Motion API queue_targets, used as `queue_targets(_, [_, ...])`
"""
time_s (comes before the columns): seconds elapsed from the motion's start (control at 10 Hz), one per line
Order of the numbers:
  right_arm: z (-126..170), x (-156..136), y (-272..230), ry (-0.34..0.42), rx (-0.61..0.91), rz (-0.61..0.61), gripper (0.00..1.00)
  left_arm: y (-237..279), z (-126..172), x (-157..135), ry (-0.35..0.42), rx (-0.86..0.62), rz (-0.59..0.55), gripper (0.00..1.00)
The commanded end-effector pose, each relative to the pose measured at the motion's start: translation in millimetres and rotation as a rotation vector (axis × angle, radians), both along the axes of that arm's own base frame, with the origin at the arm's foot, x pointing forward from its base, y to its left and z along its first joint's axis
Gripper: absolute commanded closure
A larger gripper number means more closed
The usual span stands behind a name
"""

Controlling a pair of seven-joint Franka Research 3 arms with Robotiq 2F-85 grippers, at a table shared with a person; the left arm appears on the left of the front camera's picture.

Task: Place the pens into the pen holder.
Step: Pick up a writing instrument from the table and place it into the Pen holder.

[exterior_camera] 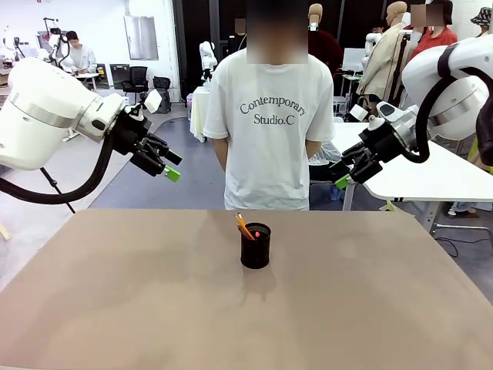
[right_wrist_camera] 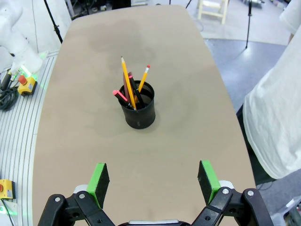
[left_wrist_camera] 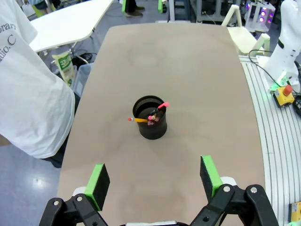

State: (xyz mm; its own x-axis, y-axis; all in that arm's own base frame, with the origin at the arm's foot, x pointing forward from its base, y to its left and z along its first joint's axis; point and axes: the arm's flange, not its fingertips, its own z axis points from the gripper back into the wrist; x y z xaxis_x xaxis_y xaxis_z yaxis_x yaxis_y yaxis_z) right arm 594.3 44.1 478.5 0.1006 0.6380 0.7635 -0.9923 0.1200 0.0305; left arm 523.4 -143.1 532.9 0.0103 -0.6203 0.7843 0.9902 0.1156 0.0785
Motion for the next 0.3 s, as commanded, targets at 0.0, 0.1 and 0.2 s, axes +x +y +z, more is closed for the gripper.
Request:
queue_targets(0.0, [1.2, -2.0, 2.1, -0.009, -0.012, -0.004, 0.0, -1.2, 1.5, -0.6, 0.006, 0.011, 0.01, 0.0])
queue_targets(0.1, [1.2, -2.0, 2.1, -0.009, -0.012, -0.004, 0.0, -1.2, 1.5, -0.6, 0.006, 0.011, 0.01, 0.0])
queue_targets(0.2, [1.2, -2.0, 2.1, -0.009, -0.012, -0.004, 0.0, -1.2, 1.5, -0.6, 0.006, 0.011, 0.01, 0.0])
